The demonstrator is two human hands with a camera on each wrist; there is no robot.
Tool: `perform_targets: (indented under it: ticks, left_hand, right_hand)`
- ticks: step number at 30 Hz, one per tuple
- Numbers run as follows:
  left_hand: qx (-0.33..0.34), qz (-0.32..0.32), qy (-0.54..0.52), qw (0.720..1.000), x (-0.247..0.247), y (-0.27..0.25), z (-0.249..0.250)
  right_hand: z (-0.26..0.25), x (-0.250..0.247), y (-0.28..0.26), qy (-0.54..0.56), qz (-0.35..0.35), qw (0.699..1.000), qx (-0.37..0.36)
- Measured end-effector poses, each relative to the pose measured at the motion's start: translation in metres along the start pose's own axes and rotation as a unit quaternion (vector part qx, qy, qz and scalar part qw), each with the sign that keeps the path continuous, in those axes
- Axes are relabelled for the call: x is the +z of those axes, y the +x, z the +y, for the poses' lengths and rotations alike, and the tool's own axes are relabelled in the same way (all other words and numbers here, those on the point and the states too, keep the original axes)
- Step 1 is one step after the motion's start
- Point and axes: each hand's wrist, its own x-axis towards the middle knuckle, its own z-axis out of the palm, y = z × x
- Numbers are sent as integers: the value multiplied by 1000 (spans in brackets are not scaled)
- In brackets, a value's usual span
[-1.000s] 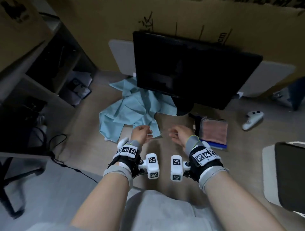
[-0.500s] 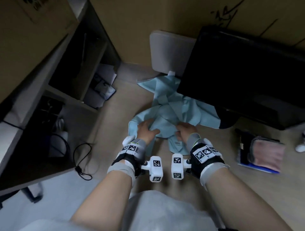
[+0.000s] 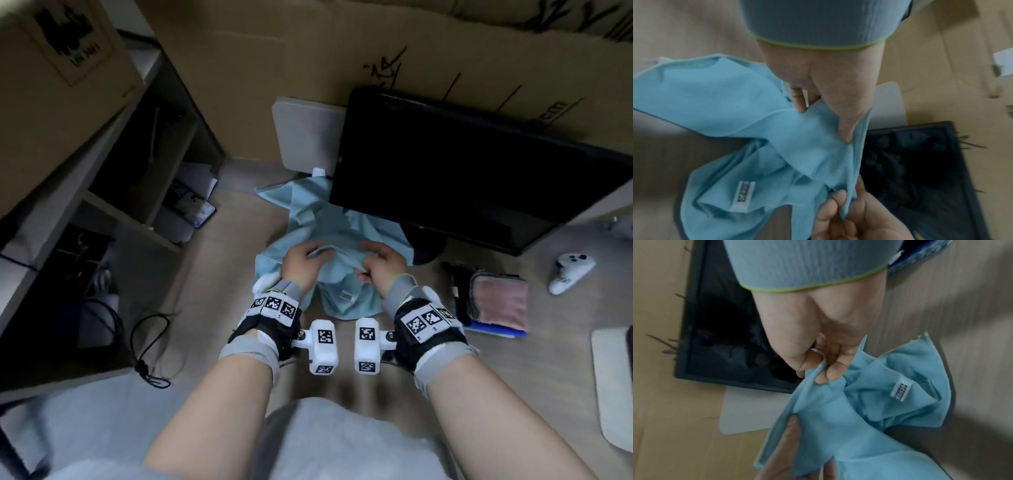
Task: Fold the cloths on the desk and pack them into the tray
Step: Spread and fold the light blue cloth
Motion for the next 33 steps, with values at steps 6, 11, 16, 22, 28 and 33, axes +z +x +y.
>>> perform_targets:
  ticks: [6, 11, 16, 22, 28, 33]
  left_hand:
    - [94, 79, -125, 985, 20, -60, 57]
    - [168, 111, -156, 967, 43, -115, 81]
    - [180, 148, -165, 958, 77, -155, 75]
    - [114, 163, -187, 962, 99, -176, 64]
    - [50, 228, -142, 962, 116, -189, 52]
    - [-14, 262, -132, 956, 127, -187, 48]
  right_hand:
    - [-1, -49, -44, 66, -23, 997, -36]
    - [22, -110, -74, 31, 46, 993, -106]
    - [45, -160, -100, -88, 79, 979, -166]
    - [66, -194, -123, -61, 78, 986, -132]
    - [80, -235, -135, -125, 122, 982, -75]
    - [86, -260, -138, -86, 109, 987, -81]
